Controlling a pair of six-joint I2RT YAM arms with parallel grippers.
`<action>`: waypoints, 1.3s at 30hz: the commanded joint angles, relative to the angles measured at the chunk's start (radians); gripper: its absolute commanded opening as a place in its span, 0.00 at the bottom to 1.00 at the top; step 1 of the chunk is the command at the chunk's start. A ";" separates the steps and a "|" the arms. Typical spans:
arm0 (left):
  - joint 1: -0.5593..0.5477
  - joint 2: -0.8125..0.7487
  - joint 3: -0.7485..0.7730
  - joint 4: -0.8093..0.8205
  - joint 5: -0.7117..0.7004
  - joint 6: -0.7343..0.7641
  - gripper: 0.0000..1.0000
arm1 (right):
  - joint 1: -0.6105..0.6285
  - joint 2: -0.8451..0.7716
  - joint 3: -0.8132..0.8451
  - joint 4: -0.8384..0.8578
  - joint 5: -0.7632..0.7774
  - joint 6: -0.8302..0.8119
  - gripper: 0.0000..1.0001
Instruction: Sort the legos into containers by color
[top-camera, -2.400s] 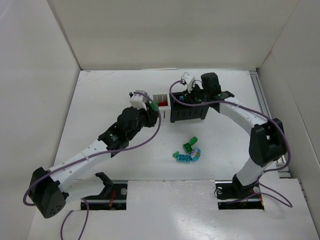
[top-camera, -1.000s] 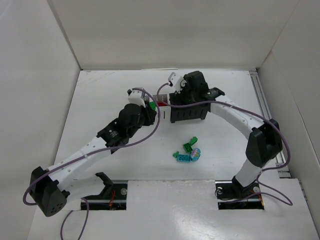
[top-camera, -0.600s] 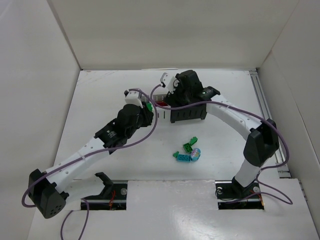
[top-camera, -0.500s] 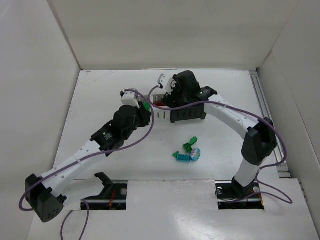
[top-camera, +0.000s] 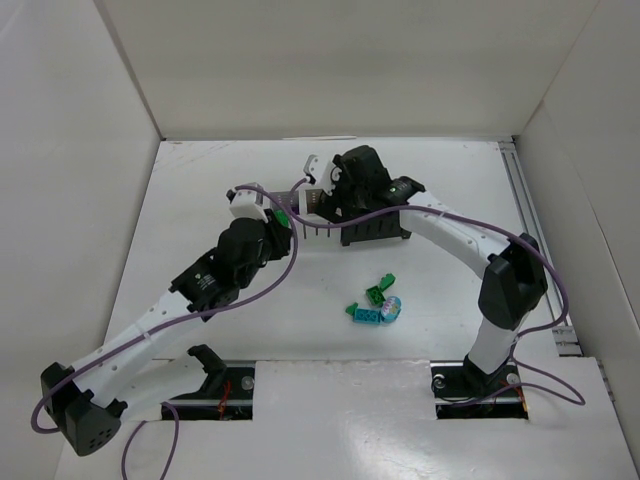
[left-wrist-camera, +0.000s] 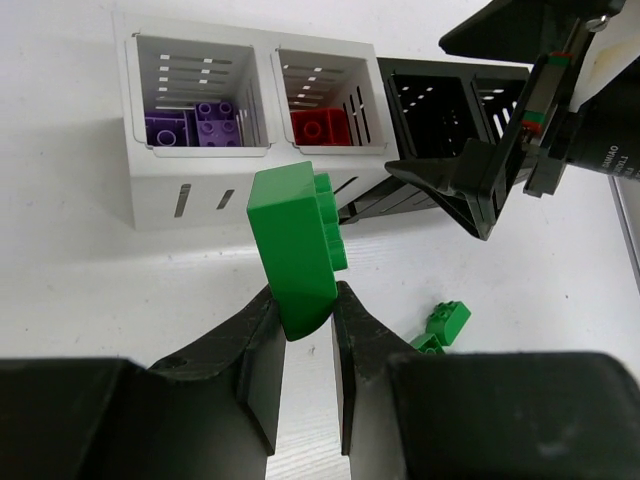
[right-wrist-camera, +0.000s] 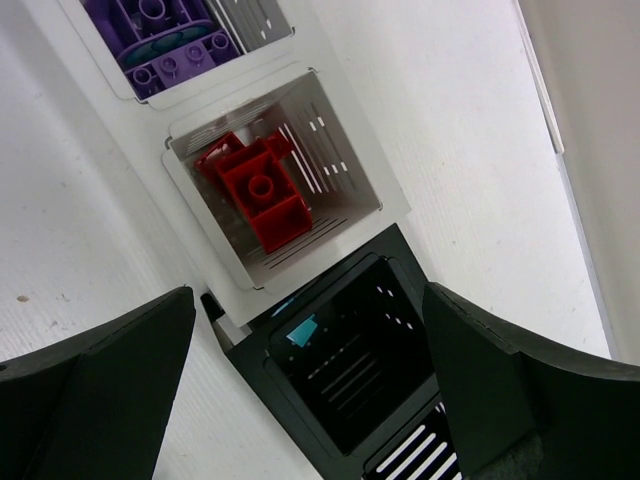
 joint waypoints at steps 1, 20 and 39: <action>0.004 -0.028 -0.002 0.009 -0.030 -0.011 0.00 | 0.017 -0.005 0.048 0.056 -0.019 -0.004 1.00; 0.004 -0.087 0.016 -0.099 -0.142 -0.086 0.00 | 0.080 0.049 0.106 0.067 0.011 0.005 1.00; 0.004 -0.071 0.039 -0.158 -0.171 -0.152 0.00 | 0.089 0.109 0.195 0.057 0.071 0.023 1.00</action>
